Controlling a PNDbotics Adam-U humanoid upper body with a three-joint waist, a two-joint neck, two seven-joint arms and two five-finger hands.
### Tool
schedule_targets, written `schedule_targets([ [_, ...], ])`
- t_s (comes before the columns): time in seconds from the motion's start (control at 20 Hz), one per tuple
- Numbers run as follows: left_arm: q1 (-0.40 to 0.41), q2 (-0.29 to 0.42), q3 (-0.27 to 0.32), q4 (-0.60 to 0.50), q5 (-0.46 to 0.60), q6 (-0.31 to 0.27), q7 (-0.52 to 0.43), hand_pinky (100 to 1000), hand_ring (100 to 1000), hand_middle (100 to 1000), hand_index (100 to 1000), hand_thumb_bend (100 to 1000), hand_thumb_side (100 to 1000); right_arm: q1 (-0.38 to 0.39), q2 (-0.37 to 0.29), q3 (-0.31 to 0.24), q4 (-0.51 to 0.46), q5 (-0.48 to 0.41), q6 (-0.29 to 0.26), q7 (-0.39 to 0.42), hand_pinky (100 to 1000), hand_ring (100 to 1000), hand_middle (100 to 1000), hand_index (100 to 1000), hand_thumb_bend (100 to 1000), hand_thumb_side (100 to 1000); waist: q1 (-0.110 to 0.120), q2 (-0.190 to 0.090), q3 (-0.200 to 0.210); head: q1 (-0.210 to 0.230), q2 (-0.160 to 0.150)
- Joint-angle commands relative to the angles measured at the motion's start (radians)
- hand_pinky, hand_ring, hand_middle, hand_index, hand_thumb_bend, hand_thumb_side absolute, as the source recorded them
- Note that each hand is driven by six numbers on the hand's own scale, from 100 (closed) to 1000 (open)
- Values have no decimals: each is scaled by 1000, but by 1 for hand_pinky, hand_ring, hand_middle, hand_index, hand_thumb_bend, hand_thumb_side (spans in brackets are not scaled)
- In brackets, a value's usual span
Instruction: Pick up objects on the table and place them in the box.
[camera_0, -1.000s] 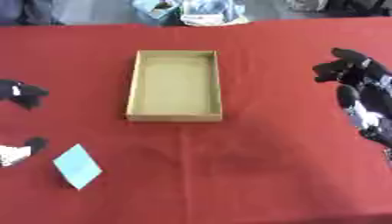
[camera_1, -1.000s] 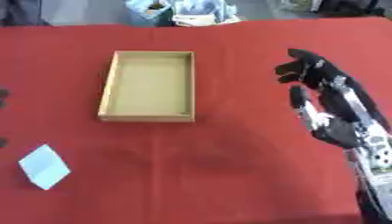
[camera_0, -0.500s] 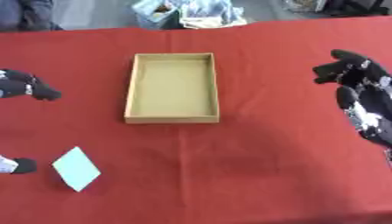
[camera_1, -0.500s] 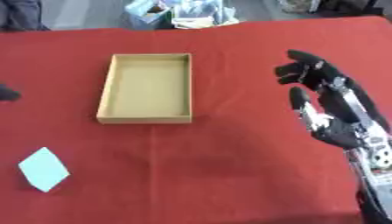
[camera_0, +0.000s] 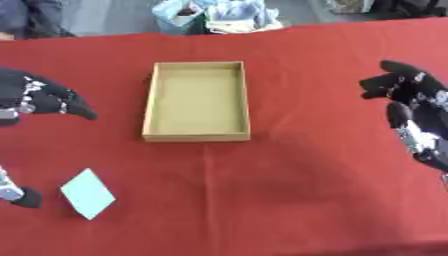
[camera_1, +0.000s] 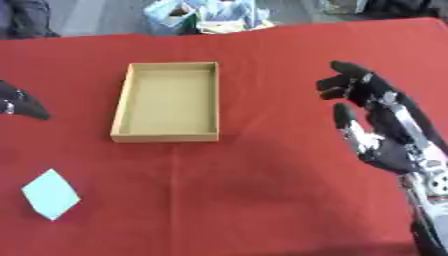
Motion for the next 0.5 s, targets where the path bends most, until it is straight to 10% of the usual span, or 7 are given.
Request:
schedule_targets([
  [0.05,-29,5,-29,20,4,-57,-92,809,806,791,925,651,344,-7,-28,-1,-10,-2,0,1,736,812,689,932,100,542,3,-19,-1,3,1],
  [0.5,-54,-18,-91,71,23,-79,-195,806,804,785,918,580,304,-5,-28,-1,-10,-3,1,1,735,811,688,932,100,543,6,-19,-3,8,2],
])
